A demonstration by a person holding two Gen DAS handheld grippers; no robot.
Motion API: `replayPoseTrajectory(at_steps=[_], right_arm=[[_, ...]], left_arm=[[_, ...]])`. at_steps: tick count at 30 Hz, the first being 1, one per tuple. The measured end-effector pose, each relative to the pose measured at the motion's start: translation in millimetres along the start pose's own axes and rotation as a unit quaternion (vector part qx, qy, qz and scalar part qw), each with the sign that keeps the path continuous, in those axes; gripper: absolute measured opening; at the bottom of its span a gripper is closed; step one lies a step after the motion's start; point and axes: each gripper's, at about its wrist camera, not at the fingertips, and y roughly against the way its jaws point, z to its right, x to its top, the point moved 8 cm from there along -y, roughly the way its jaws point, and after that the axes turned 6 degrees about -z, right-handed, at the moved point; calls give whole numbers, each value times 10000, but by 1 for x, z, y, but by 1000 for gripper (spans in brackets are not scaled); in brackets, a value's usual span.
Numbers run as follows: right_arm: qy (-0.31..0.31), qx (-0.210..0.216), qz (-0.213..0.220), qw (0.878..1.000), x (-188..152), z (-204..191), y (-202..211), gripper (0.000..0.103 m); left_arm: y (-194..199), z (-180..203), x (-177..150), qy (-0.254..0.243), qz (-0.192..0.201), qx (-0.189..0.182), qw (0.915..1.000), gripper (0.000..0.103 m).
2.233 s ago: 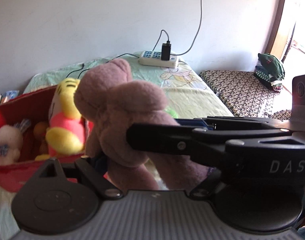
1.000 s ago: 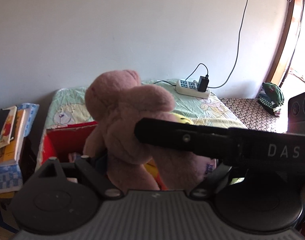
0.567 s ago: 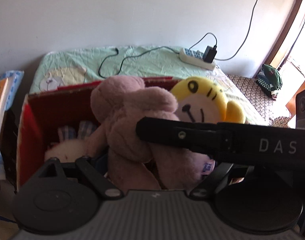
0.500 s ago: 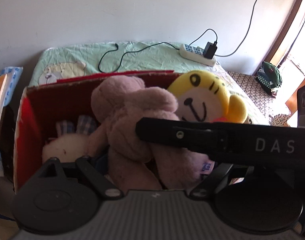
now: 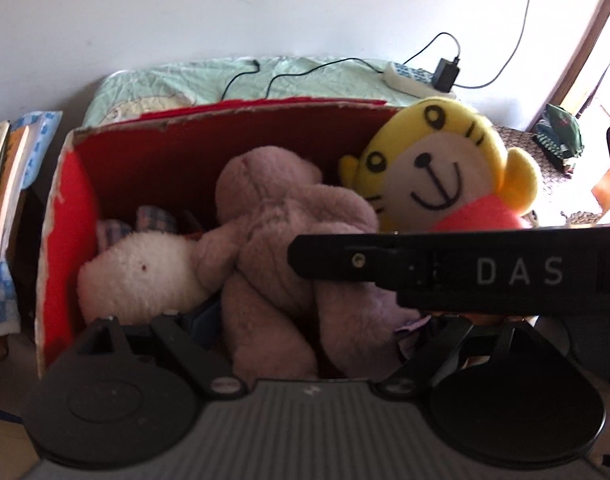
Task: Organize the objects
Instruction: 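Lower the pink teddy bear into the red box and open both grippers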
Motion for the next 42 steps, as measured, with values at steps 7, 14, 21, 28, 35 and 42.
replayPoseTrajectory(at_steps=[7, 14, 21, 28, 35, 42], right_arm=[[69, -250, -202, 9995, -1, 7, -10, 33], [45, -261, -113, 9996, -4, 6, 1, 34], [61, -318, -18, 9995, -7, 2, 12, 37], [-29, -282, 201, 9994, -7, 0, 27, 43], [-51, -249, 425, 9988, -11, 1, 41, 43], [44, -291, 636, 9975, -18, 2, 51, 43]], left_arm=[[0, -7, -1, 140, -58, -31, 9999, 90], [9, -3, -2, 129, 37, -18, 9999, 93], [16, 2, -3, 53, 63, 268, 9996, 96], [14, 3, -4, 67, -50, 551, 9984, 97], [16, 4, -5, 123, -125, 803, 9966, 97], [19, 9, -6, 106, -138, 1176, 9929, 98]])
